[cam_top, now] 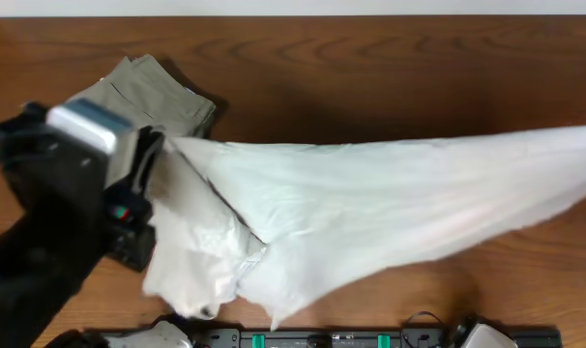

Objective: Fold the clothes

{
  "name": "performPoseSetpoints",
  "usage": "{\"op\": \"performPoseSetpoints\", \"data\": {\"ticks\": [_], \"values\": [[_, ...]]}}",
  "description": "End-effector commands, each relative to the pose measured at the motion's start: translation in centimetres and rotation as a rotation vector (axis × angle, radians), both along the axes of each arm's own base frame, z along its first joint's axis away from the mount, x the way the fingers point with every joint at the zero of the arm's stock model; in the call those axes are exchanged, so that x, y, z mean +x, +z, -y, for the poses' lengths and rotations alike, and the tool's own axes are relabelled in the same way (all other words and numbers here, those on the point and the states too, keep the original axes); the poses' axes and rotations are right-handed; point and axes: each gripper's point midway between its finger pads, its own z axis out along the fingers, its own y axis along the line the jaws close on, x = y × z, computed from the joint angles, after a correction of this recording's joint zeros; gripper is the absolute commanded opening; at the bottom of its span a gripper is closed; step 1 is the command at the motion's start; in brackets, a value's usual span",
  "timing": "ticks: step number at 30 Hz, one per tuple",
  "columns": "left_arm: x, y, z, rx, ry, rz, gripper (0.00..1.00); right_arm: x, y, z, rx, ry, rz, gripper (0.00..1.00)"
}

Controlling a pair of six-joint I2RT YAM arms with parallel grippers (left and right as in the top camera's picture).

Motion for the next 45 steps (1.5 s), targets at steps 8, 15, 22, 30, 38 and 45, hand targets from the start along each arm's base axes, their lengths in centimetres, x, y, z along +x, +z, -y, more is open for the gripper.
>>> {"op": "performPoseSetpoints", "data": {"ticks": [8,15,22,30,38,45], "values": [[5.9,-4.7,4.4,0.163,-0.002,-0.145,0.06,2.0,-1.4,3.8,-0.012,-0.113,-0.08,0.01],[8.0,-6.3,6.1,0.198,-0.004,-0.19,0.06,3.8,-2.0,4.6,0.0,-0.095,-0.105,0.01],[10.3,-6.7,7.2,0.242,-0.012,-0.166,0.06,4.1,-1.7,4.8,-0.007,-0.094,-0.09,0.01],[13.7,-7.3,7.0,0.29,0.017,-0.144,0.06,5.7,-3.3,5.3,0.032,-0.074,-0.144,0.01],[14.9,-15.6,8.9,0.348,0.011,-0.437,0.06,5.7,-3.9,5.4,0.006,-0.056,-0.181,0.01],[15.8,-24.1,10.8,0.415,-0.015,-0.668,0.06,5.7,-3.9,5.4,-0.01,-0.049,-0.186,0.01]]}}
